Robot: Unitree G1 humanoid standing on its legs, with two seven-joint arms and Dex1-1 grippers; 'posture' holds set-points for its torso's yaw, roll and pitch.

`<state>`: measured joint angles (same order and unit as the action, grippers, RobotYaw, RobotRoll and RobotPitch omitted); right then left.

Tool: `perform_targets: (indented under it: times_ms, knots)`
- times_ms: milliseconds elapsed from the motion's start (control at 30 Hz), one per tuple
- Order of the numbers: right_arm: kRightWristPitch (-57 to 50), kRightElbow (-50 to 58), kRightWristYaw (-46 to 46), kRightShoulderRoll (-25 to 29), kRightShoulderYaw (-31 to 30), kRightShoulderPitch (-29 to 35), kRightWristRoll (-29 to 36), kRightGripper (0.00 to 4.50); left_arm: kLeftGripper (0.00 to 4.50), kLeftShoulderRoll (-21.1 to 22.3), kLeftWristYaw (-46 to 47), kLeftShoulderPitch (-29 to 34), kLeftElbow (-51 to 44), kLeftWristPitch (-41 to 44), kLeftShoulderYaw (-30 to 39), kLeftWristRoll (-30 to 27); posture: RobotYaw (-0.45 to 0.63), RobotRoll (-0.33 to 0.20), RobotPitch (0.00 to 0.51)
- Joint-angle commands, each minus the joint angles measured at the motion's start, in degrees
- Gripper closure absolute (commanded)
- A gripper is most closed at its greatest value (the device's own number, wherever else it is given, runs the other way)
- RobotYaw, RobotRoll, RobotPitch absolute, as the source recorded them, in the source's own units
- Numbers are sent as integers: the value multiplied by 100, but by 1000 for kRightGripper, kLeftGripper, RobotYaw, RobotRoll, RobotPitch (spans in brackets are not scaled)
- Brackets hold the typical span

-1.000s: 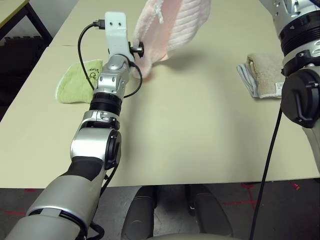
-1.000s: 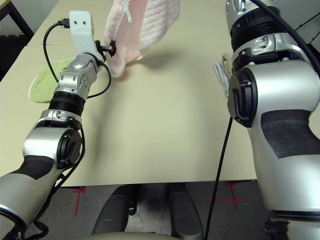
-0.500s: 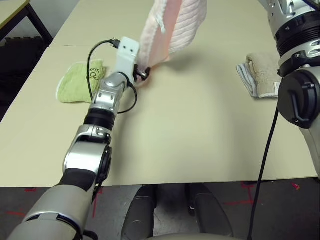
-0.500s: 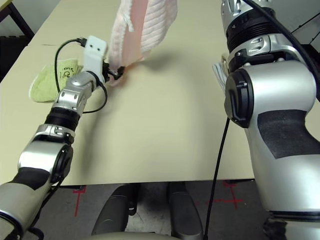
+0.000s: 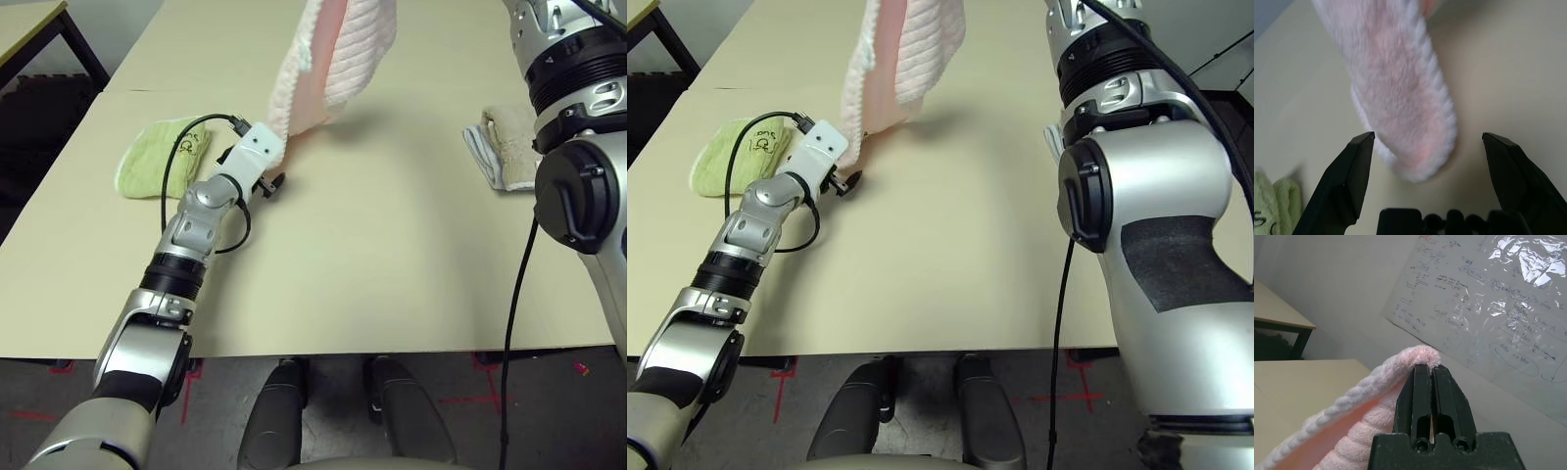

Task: Fold the towel and set it aside.

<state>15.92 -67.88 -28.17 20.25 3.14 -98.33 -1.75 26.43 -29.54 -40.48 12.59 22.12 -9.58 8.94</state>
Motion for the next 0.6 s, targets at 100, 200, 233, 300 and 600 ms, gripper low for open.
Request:
perform_targets:
  times_ms: [100,200,233,300,600]
  knots:
    - [17,19,5,3,60,-98,46,4441,0,-16,55,165,-316,251,-50,110,102,0,158]
    - [15,8,4,-14,55,-109,44,4441,0,-71,38,146,-277,257,-107,110,102,0,158]
    - [16,3,4,-14,55,-111,43,4441,0,-116,9,139,-264,305,-112,69,102,0,158]
    - [17,-3,2,-13,54,-109,41,4441,0,-169,-22,111,-207,345,-103,20,102,0,158]
    - [-132,-78,62,-24,102,-28,80,4441,0,-129,-276,-142,69,708,208,-357,83,0,197]
